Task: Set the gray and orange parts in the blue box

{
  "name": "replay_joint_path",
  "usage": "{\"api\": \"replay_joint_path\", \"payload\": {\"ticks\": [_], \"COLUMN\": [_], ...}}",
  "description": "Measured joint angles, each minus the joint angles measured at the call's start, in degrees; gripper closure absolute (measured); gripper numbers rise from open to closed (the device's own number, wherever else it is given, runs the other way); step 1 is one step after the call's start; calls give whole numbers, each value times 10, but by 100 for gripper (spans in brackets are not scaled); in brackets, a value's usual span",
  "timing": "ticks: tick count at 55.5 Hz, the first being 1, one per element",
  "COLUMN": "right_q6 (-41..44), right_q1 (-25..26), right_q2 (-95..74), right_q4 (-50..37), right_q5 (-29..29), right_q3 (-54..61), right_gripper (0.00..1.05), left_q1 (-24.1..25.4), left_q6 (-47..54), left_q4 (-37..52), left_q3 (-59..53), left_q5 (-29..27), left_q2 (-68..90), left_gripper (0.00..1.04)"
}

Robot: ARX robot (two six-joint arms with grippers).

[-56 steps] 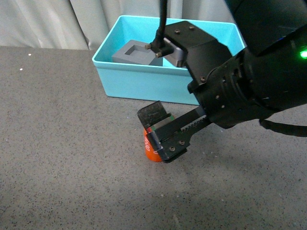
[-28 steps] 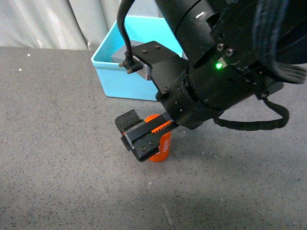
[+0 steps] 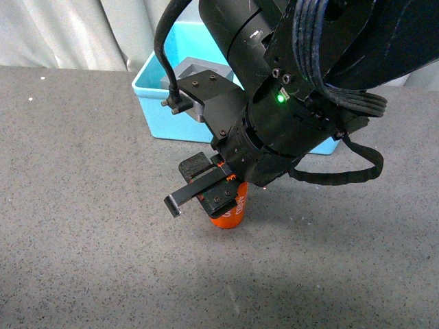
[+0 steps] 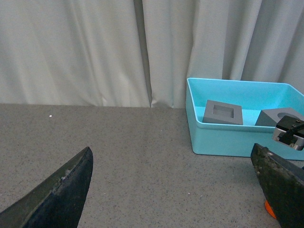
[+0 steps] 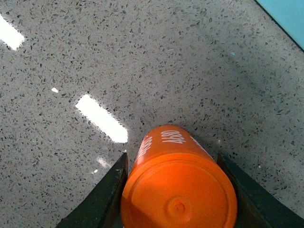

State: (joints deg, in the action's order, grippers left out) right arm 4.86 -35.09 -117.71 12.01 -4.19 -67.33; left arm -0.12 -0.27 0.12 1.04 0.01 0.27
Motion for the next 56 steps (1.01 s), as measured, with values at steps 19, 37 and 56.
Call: {"api": "replay_joint_path", "payload": {"ticks": [19,37,56], "right_q6": [-2,-8,-20], "right_q1": [60,116,117], "right_q2": [107,83,-50], "right_q4": [-5,-8,36], "right_q5": [-3,-2,-15], "right_q3": [3,-114,-254], "right_gripper": [60,60,60], "left_q1": [0,0,0], "left_q6": [0,0,0], "left_q4": [0,0,0], "left_q3": [0,0,0], "left_q5": [0,0,0], "left_q2": [0,0,0], "left_gripper": [7,7,7]}}
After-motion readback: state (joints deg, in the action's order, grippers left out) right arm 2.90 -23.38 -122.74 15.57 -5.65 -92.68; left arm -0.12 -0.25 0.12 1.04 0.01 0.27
